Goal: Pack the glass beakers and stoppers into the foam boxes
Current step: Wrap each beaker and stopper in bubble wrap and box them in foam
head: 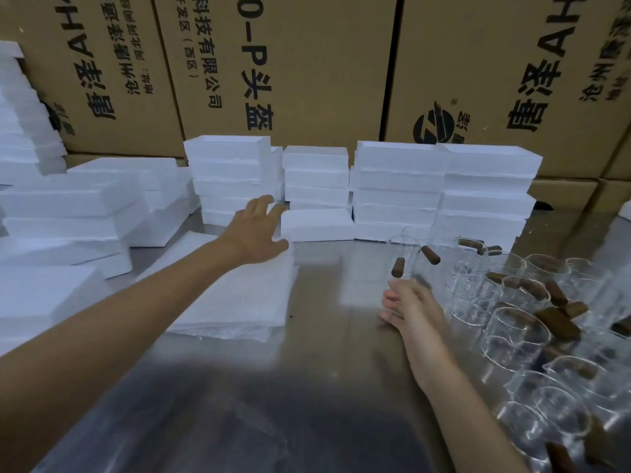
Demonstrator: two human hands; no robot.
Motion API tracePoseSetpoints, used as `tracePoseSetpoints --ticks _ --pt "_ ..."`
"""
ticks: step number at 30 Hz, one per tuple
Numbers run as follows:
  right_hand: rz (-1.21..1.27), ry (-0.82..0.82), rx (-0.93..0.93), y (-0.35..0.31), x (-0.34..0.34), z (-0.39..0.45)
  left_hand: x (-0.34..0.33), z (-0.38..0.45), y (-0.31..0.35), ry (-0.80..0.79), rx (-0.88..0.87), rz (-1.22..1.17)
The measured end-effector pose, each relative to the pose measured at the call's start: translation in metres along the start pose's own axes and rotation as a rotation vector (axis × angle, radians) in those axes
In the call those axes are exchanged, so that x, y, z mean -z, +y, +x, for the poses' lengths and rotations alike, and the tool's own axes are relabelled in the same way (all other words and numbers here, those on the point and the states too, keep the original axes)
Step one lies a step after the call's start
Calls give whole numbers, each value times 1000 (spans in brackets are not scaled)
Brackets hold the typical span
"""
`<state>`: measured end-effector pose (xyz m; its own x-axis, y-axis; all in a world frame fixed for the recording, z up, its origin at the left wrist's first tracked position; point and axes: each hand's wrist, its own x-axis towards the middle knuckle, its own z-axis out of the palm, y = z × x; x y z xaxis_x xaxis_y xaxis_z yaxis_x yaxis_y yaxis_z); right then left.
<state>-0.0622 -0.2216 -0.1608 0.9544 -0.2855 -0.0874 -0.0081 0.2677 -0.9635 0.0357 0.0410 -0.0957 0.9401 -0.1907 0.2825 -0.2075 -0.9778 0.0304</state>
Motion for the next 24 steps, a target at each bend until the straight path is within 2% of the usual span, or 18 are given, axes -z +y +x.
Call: tracePoseSetpoints --ticks 3,7,11,14,17,20,24 --pt "-98 3 82 8 -2 10 -4 34 16 10 23 -7" --pt "-194 1 148 19 -5 14 14 82 16 139 95 40" --pt "-215 18 190 23 -6 17 43 123 -12 209 348 117" --pt "-192 25 176 25 -6 19 47 131 -39 155 482 39" --pt "-191 16 171 26 -6 19 38 130 -52 237 446 33" --pt "-200 10 168 26 -5 17 37 126 -57 361 338 92" --pt "-201 1 143 21 -5 15 47 114 -56 439 189 84"
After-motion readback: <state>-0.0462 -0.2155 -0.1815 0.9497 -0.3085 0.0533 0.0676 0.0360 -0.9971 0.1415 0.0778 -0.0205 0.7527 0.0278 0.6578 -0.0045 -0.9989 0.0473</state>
